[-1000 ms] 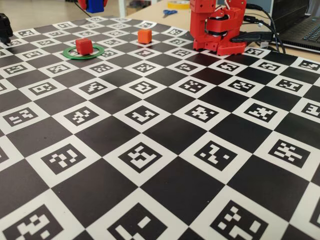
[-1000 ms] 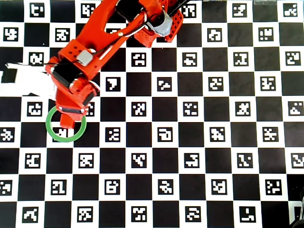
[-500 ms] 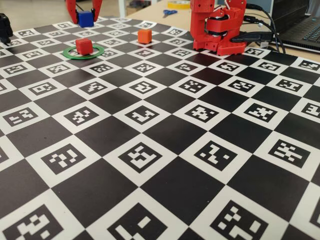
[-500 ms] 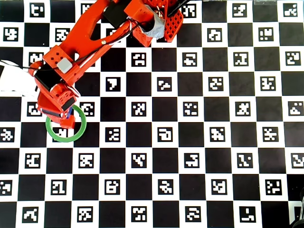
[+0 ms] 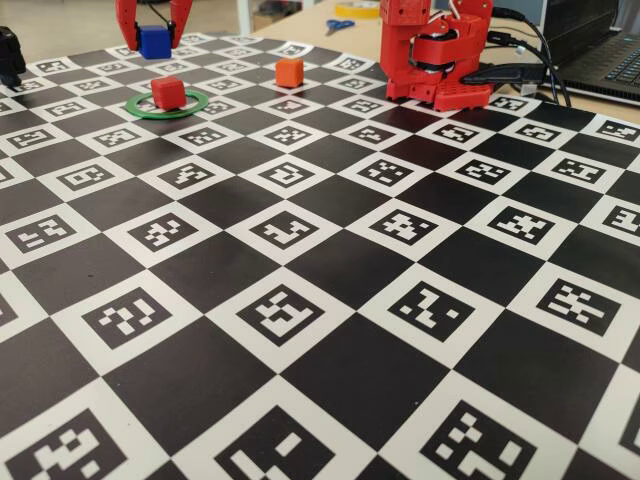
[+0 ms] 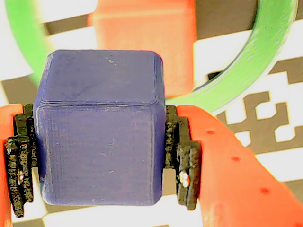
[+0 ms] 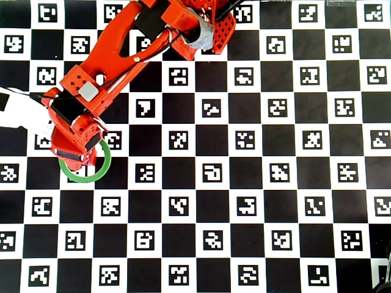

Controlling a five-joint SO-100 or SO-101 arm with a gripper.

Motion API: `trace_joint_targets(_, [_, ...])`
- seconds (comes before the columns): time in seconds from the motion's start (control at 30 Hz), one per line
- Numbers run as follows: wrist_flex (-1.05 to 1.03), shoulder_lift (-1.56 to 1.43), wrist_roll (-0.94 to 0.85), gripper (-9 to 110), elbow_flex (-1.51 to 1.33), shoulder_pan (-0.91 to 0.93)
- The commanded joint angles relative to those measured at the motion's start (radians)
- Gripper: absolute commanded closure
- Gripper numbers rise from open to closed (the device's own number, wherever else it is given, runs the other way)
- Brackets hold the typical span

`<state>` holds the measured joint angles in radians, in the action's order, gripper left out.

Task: Grab the red cube then put it in the green circle then put the blue cube on top and finally the orange cube on top

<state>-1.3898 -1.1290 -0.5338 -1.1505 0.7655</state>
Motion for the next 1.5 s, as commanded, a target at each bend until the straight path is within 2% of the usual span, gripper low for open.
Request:
trace_joint_targets(0.0, [0.015, -0.034, -0.032, 93, 0.008, -0.008])
trace_joint_targets(1.47, [0.081, -0.02, -0.14, 92, -0.078, 0.011])
